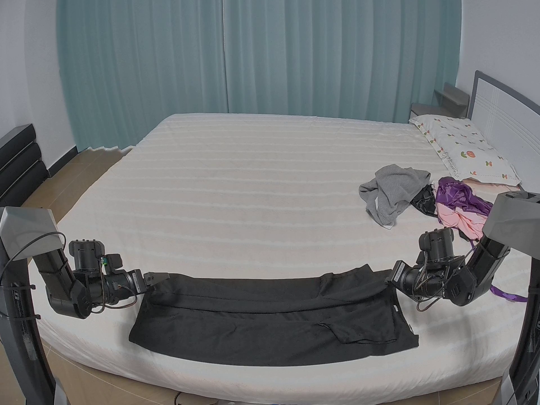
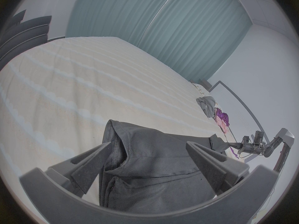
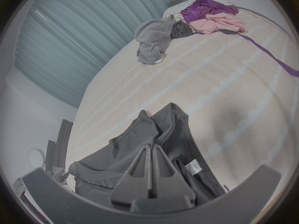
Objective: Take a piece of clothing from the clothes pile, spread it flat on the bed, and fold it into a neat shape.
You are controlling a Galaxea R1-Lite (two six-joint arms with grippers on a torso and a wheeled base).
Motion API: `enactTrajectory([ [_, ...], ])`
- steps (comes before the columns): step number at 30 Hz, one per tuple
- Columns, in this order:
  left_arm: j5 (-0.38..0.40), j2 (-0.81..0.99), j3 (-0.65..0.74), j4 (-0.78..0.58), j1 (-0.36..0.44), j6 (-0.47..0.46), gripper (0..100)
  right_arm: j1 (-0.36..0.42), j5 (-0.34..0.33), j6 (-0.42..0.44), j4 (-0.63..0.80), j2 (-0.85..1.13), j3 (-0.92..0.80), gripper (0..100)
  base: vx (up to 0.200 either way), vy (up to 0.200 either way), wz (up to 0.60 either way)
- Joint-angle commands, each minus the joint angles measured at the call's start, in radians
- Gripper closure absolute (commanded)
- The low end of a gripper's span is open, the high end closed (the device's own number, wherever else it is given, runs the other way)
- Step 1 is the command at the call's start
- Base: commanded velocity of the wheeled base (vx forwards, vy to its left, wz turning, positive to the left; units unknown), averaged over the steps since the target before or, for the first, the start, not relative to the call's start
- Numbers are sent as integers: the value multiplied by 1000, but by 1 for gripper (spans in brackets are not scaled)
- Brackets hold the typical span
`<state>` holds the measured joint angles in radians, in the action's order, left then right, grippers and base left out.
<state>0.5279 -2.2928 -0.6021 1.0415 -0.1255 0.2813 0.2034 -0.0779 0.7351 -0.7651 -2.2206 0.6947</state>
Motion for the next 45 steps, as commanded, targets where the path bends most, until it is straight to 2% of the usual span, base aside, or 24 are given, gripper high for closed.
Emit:
enactTrajectory([
  [1, 1, -37, 1, 3, 3, -8, 0, 1, 0, 0, 0, -4, 3, 100, 0, 0, 0],
  [12, 9, -62, -15, 3, 6, -25, 0, 4, 0, 0, 0, -11, 3, 100, 0, 0, 0],
  [13, 9, -62, -15, 3, 6, -25, 100, 4, 0, 0, 0, -11, 3, 100, 0, 0, 0],
  [20, -9, -94, -44, 9, -2, -24, 100, 4, 0, 0, 0, -4, 2, 100, 0, 0, 0],
  [30, -46, -57, 7, 58, -8, -11, 100, -2, 0, 1, -5, 9, 3, 100, 0, 0, 0],
  [33, -52, -11, 16, 58, -14, 38, 100, -4, 0, 3, -11, 27, 5, 100, 0, 0, 0],
  [39, -60, 55, -31, 45, -20, 230, 100, -10, 0, 10, -19, 44, 14, 100, 0, 0, 0],
  [45, -68, 44, -74, 32, -23, 254, 100, -21, 10, 17, -49, 36, 28, 100, 0, 0, 0],
])
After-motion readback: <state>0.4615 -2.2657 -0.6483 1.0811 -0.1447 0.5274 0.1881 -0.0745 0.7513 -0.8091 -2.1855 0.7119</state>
